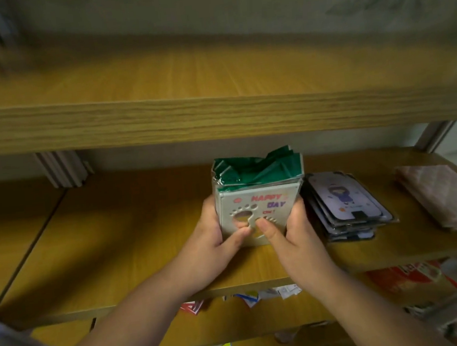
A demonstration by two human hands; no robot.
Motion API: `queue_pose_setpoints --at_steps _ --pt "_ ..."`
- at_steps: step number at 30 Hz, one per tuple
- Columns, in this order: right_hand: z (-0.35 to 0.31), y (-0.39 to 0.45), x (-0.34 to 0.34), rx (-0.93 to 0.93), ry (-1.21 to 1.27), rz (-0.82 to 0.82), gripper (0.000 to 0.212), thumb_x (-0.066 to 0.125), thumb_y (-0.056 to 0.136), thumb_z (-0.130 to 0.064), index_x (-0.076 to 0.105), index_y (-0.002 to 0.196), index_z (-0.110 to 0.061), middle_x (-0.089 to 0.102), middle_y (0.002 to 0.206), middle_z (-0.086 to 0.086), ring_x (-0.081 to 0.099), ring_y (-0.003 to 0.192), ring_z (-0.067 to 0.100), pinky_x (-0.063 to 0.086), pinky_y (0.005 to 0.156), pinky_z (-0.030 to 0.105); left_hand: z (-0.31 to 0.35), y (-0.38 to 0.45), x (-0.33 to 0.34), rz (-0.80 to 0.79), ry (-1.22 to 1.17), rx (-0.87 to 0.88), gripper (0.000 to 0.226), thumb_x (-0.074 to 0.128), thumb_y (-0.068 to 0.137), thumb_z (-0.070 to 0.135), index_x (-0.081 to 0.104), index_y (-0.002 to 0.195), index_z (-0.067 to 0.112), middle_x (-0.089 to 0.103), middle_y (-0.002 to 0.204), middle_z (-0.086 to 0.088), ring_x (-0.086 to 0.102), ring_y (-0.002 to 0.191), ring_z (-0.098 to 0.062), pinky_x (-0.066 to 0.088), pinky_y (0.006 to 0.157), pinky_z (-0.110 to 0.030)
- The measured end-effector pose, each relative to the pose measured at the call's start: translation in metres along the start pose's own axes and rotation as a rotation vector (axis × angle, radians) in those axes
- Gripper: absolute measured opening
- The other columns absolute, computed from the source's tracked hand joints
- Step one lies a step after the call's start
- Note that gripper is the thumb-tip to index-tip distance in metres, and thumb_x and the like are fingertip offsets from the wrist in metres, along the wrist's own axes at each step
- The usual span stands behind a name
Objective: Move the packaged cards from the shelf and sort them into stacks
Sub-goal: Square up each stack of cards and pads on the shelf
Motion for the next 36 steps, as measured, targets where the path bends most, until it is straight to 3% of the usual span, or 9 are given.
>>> queue_pose_setpoints --at_steps 7,12,17,22,25,29,31,33,36 --pt "-0.01 0.015 -0.001 0.014 -0.071 0.07 0.035 0.066 0.081 -0.055 0.046 0.11 -0.056 0.059 0.108 -0.039 0.06 0.096 -0.015 0.048 0.066 0.005 -0.002 0.002 -0.011 0.161 0.086 -0.05 0.046 0.068 0.092 0.039 0.04 0.126 0.052 0.053 0.13 0.013 0.055 0.117 -0.001 0.05 0.093 -0.025" --pt "0.003 0.041 0.009 0.239 -0.17 -0.062 0.031 0.068 0.082 -0.055 0.068 0.102 -0.031 0.07 0.091 -0.013 0.067 0.096 0.012 0.059 0.078 0.038 -0.015 0.008 -0.019 0.187 0.168 -0.33 0.023 0.073 0.083 0.048 0.062 0.098 0.034 0.072 0.091 0.013 0.07 0.077 0.001 0.053 0.056 -0.015" --pt "-0.014 0.033 -0.015 0.114 -0.395 -0.071 0.065 0.056 0.079 -0.072 0.052 0.13 -0.031 0.041 0.115 -0.01 0.044 0.126 0.017 0.038 0.096 0.031 -0.011 0.011 -0.026 0.301 0.631 -0.417 0.054 0.062 0.086 0.055 0.061 0.127 0.02 0.061 0.113 -0.007 0.055 0.108 -0.029 0.05 0.091 -0.041" --pt "-0.023 0.018 -0.1 -0.042 -0.485 0.122 0.077 0.044 0.077 -0.076 0.058 0.132 -0.023 0.057 0.131 0.002 0.052 0.126 0.021 0.044 0.104 0.04 0.04 0.016 0.009 0.465 0.66 -0.245 0.065 0.062 0.089 0.044 0.051 0.143 0.011 0.055 0.136 -0.021 0.045 0.13 -0.038 0.038 0.106 -0.043" --pt "0.007 0.025 -0.169 0.146 -0.462 0.232 0.073 0.046 0.08 -0.069 0.058 0.127 -0.015 0.059 0.123 0.009 0.054 0.12 0.029 0.043 0.098 0.038 0.061 0.036 0.07 0.311 0.471 -0.211 0.061 0.055 0.096 0.045 0.044 0.15 0.019 0.048 0.15 -0.01 0.042 0.139 -0.025 0.034 0.112 -0.038" --pt "0.056 0.03 -0.189 0.468 -0.285 -0.014 0.065 0.055 0.085 -0.066 0.063 0.122 -0.014 0.067 0.121 0.009 0.062 0.112 0.028 0.048 0.099 0.045 0.054 0.066 0.144 -0.05 0.247 -0.344 0.053 0.047 0.101 0.048 0.038 0.15 0.029 0.049 0.136 0.015 0.044 0.132 -0.007 0.037 0.097 -0.013" --pt "0.061 0.029 -0.179 0.422 -0.124 -0.091 0.047 0.061 0.085 -0.057 0.069 0.115 -0.022 0.073 0.112 -0.002 0.067 0.103 0.018 0.053 0.096 0.045 0.05 0.076 0.164 0.029 0.107 -0.385 0.03 0.056 0.099 0.038 0.053 0.129 0.038 0.061 0.122 0.021 0.058 0.119 -0.007 0.042 0.082 -0.008" --pt "0.067 0.028 -0.168 0.384 -0.014 -0.134 0.031 0.064 0.085 -0.045 0.068 0.113 -0.033 0.071 0.113 -0.004 0.067 0.103 0.017 0.057 0.09 0.045 0.046 0.08 0.172 0.199 -0.124 -0.532 0.024 0.066 0.094 0.031 0.063 0.118 0.032 0.072 0.114 0.008 0.067 0.104 -0.013 0.05 0.081 -0.024" --pt "0.073 0.027 -0.162 0.382 0.06 -0.162 0.041 0.065 0.087 -0.045 0.059 0.126 -0.035 0.059 0.126 0.002 0.06 0.112 0.023 0.061 0.082 0.038 0.041 0.086 0.171 0.351 -0.45 -0.75 0.031 0.072 0.087 0.023 0.071 0.114 0.008 0.078 0.1 -0.012 0.074 0.092 -0.03 0.055 0.078 -0.038"
Point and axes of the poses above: each hand's wrist, its own y-axis towards the middle knuckle, its own x-axis out of the palm, z = x × y, the point moved 6 cm from there along y, towards the middle knuckle
